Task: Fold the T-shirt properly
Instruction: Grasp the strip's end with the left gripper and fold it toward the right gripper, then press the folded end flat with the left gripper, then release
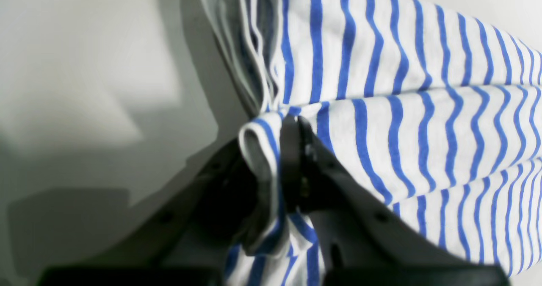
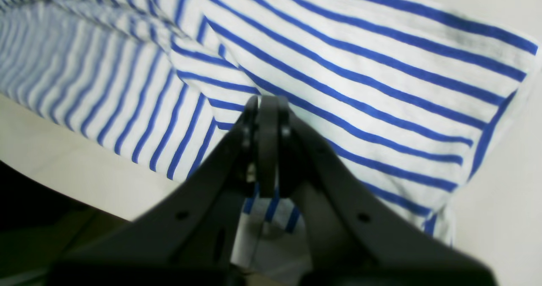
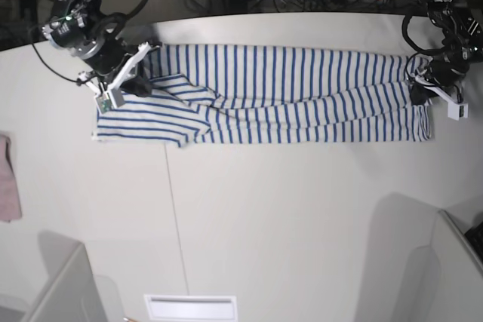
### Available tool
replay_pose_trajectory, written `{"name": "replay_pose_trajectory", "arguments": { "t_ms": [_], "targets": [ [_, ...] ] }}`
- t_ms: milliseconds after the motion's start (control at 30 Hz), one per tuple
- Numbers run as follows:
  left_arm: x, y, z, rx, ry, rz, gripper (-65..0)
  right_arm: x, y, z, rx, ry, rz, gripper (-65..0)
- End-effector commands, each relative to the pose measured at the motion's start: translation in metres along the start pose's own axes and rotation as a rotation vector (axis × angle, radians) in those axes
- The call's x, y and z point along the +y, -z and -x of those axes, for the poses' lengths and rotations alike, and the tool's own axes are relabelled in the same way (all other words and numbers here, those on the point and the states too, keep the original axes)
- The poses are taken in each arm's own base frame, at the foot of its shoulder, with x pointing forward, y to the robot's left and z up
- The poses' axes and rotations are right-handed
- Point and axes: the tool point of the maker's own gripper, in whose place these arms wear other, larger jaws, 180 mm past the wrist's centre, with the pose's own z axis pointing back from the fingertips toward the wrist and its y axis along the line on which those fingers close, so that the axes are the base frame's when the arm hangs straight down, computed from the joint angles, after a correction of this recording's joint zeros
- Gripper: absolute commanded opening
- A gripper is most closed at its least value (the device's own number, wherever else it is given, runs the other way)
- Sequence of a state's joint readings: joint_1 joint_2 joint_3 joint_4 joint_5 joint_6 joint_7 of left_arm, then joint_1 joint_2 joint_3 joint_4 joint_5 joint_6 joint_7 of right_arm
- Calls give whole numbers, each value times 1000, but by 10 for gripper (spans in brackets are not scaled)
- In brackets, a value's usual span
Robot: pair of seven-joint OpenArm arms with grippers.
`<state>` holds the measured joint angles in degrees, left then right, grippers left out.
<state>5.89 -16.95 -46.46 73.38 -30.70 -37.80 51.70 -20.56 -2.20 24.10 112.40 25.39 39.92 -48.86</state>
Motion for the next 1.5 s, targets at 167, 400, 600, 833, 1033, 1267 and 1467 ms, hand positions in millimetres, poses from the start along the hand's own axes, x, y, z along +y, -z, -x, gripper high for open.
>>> {"name": "replay_pose_trajectory", "arguments": {
  "t_ms": [167, 400, 600, 833, 1033, 1267, 1467],
  "targets": [
    [14, -62, -64, -176, 171, -138, -650, 7, -11, -17, -108, 60, -64, -650],
    [-39, -71, -64, -170, 339, -97, -650, 10, -12, -8, -90, 72, -69, -650],
    [-72, -75, -53, -187, 360, -50, -650, 12, -15, 1, -68, 80, -70, -650],
    [-104, -61, -31, -137, 387, 39, -650, 13, -16, 6, -58, 88, -70, -650],
    [-125, -50, -20, -108, 386, 90, -650, 14, -16, 6, -57, 92, -71, -650],
    [-161, -33, -19, -98, 347, 156, -650, 14, -15, 7, -57, 97, -73, -650],
    [-202, -19, -12, -85, 340, 246, -650, 14, -15, 8, -55, 95, -71, -650]
  ]
}}
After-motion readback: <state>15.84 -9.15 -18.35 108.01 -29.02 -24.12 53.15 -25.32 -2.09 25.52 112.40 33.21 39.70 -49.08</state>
